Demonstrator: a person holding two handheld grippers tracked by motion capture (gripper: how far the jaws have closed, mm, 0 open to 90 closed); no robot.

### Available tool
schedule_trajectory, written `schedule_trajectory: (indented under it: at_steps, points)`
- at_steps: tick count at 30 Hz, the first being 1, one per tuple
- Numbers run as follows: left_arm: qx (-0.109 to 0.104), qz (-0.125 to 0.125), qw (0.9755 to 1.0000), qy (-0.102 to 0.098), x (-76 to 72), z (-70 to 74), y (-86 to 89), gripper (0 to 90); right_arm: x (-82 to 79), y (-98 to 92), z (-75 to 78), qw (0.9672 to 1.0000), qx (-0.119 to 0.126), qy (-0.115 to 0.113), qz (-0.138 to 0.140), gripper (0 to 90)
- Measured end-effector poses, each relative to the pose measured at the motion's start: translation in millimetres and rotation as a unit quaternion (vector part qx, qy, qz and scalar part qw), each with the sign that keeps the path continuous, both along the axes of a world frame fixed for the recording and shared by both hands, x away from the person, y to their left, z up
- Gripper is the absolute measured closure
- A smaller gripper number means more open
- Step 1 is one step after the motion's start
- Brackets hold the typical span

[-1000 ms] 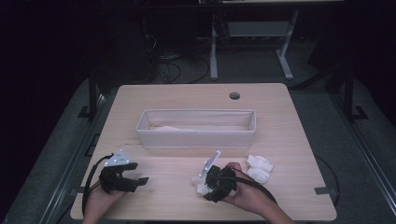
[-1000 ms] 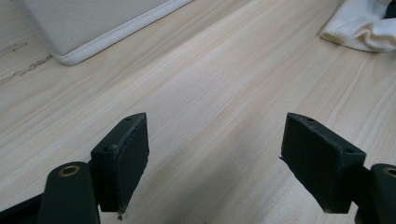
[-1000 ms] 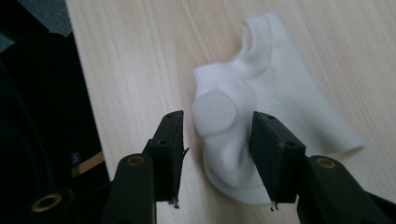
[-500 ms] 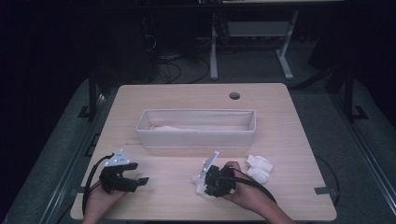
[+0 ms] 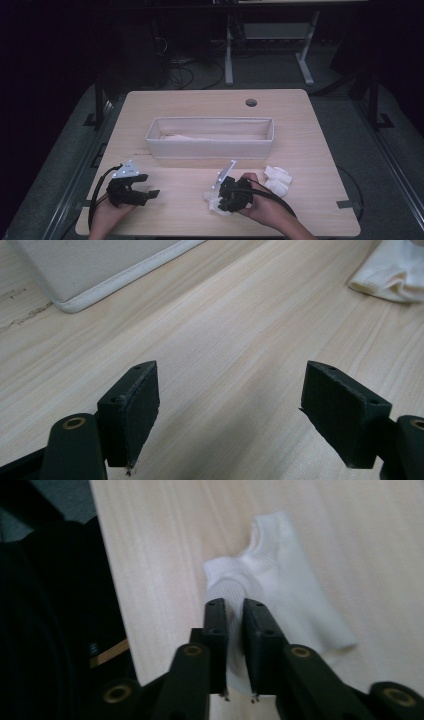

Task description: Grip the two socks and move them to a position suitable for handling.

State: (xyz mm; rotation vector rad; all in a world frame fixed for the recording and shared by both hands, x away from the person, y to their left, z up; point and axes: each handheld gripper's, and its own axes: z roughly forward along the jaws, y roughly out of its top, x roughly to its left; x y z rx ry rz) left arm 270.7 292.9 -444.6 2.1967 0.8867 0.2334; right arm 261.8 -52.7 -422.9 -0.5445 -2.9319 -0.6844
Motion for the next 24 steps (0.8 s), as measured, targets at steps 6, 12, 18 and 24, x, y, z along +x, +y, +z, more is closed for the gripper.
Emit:
schedule_trajectory:
  at_steps: [6,12,18,24]
  points:
    - [0.000,-0.001,1.0000,0.001,0.1,-0.2,-0.8,23.0,-2.7,6.9,1.3,0.9995,-0.006,-0.009,0.029,72.5]
    - [0.002,-0.002,1.0000,0.002,0.3,-0.2,0.2,23.0,-1.3,11.4,-3.8,0.9990,-0.020,-0.011,0.037,83.2]
    - [0.000,-0.002,1.0000,0.001,0.6,-0.2,-0.1,23.0,-0.9,11.5,-2.4,0.9992,-0.021,-0.005,0.033,88.3]
    - [0.000,-0.001,1.0000,0.000,0.3,0.1,0.1,23.0,-1.4,9.6,5.7,0.9997,-0.012,-0.009,0.019,88.8]
